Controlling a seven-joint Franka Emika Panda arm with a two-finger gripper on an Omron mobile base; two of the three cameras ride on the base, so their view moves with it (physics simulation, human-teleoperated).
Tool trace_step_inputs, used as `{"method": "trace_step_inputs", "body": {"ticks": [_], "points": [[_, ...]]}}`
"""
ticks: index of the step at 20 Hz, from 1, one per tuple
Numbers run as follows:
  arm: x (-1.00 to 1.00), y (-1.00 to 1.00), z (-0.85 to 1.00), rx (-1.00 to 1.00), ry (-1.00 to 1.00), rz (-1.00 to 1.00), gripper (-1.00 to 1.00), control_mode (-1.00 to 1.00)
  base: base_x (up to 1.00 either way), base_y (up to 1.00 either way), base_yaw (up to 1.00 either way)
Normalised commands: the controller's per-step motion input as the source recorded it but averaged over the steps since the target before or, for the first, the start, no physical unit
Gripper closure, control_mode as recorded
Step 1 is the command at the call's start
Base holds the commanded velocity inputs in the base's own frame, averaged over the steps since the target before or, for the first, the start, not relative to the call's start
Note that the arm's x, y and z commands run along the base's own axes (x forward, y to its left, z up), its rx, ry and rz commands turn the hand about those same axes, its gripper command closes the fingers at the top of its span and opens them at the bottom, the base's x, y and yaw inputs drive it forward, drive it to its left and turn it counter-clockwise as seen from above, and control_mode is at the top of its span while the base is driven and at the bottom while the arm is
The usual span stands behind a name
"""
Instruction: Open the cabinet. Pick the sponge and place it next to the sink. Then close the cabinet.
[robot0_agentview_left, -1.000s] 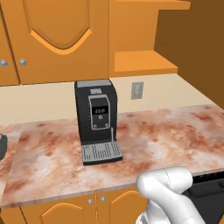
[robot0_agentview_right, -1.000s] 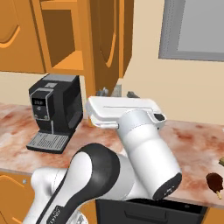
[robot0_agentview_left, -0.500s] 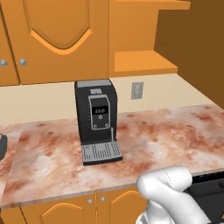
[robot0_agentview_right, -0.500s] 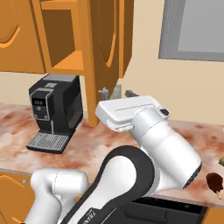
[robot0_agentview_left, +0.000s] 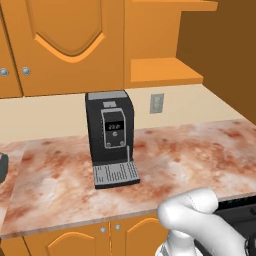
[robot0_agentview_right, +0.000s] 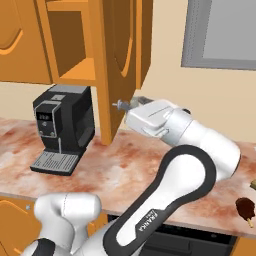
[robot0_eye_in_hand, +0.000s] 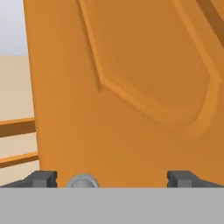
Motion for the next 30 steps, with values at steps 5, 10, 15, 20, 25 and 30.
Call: {"method": "trace_step_inputs", "body": {"ticks": [5,10,15,20,25,30], "points": [[0.29,0.01,0.0,-0.05,0.0,0.29,-1.0,-1.0,0.0,0.0,0.0],[0.1,0.21,0.0,-0.05,0.0,0.22,-1.0,-1.0,0.0,0.0,0.0],[-0.02,0.49,0.0,-0.05,-0.01,0.1,-1.0,-1.0,0.0,0.0,0.0],[-0.24,0.9,0.05,-0.06,-0.07,0.0,-1.0,-1.0,0.0,0.0,0.0],[-0.1,0.99,0.04,-0.02,-0.06,-0.03,-1.0,-1.0,0.0,0.0,0.0],[0.07,0.72,0.01,-0.01,0.01,-0.18,-1.0,-1.0,0.0,0.0,0.0]]}}
